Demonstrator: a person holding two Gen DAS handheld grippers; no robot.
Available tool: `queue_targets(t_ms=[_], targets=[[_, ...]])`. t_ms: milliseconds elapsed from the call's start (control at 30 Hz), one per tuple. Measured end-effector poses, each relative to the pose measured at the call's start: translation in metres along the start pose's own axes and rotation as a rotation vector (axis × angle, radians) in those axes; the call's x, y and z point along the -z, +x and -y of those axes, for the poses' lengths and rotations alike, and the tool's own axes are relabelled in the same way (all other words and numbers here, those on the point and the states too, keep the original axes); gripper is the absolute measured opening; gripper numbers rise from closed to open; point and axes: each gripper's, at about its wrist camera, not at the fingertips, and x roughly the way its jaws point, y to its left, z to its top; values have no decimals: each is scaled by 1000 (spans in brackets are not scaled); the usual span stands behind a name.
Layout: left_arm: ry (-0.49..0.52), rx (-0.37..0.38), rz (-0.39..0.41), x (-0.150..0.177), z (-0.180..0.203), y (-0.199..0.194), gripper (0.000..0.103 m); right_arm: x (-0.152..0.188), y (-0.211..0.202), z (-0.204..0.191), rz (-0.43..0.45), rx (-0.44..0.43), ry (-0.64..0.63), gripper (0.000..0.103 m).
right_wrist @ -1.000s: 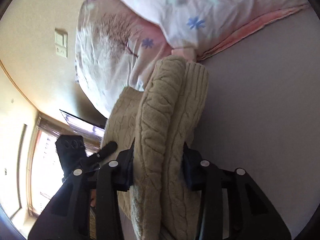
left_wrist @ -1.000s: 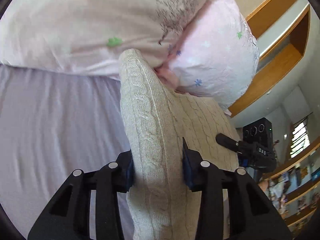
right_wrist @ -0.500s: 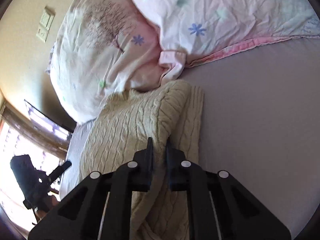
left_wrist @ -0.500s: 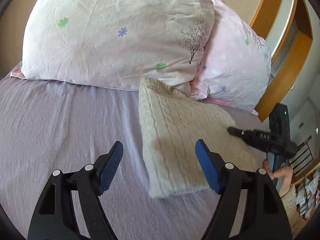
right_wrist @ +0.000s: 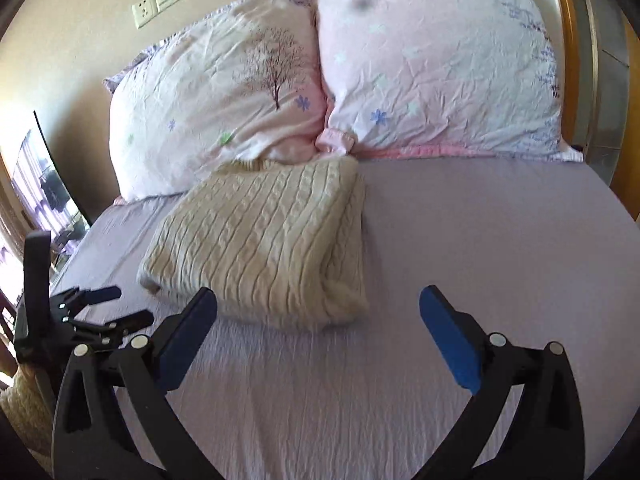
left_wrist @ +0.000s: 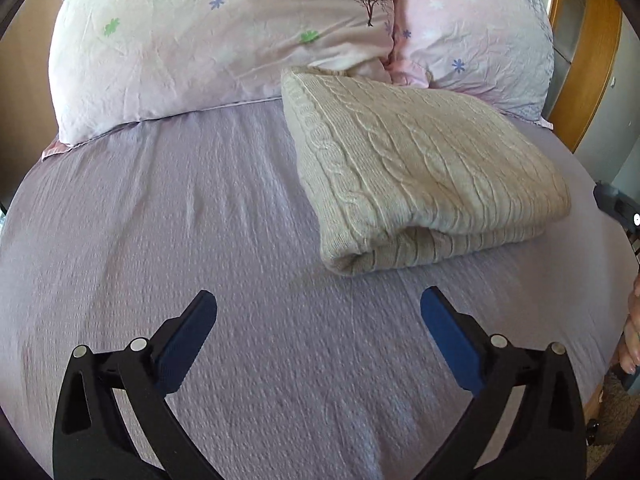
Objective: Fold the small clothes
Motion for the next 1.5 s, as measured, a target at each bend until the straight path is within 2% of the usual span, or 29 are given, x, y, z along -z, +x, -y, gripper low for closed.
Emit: queue_targets(t_ms=[133,367,467,567,700,1500], targets=[[-6,17,-14,7,2,8,102,19,25,-17,-82,47,-50,101],[37,-69,-25,10,12,12,102,28,54,-42,-138,121,-101,101],[26,-68,-25,10,9,12,102,30,62,-40,-190,132,-95,101],[27,-69,-25,10,9,12,102,32,60,-40,-187,132,-87,101],[26,-69,-25,10,9,12,102,33,64,-48,-208,175,-134,101],[25,-70,-25,10,8,12,102,32,63,-46,-210,171,-131,101]])
